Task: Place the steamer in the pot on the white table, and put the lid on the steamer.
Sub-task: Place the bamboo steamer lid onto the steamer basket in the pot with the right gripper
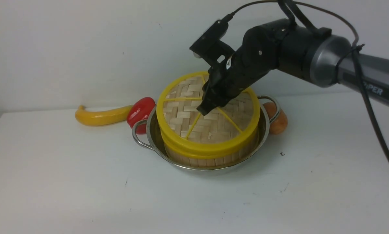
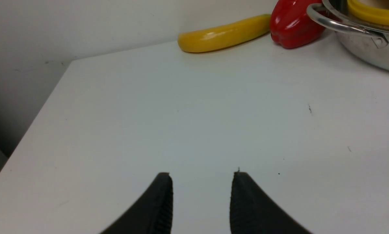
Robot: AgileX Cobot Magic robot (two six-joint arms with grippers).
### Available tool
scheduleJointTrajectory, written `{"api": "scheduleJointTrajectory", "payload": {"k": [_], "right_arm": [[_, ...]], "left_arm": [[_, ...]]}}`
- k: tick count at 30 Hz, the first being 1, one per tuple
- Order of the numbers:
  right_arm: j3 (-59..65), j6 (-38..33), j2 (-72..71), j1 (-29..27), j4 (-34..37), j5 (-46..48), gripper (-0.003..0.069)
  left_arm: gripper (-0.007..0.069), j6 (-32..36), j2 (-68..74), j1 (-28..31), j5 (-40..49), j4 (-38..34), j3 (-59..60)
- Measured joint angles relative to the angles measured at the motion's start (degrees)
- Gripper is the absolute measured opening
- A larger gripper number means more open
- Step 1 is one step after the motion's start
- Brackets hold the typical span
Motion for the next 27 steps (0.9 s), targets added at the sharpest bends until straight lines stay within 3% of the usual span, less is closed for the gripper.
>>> {"api": "scheduleJointTrajectory", "payload": {"k": [27], "right_arm": [[0.0,-0.4,0.0,0.0,-0.3,0.5,0.0141]], "left_arm": [[0.0242,0.0,0.0,0.0,0.0,0.0,0.0]]}}
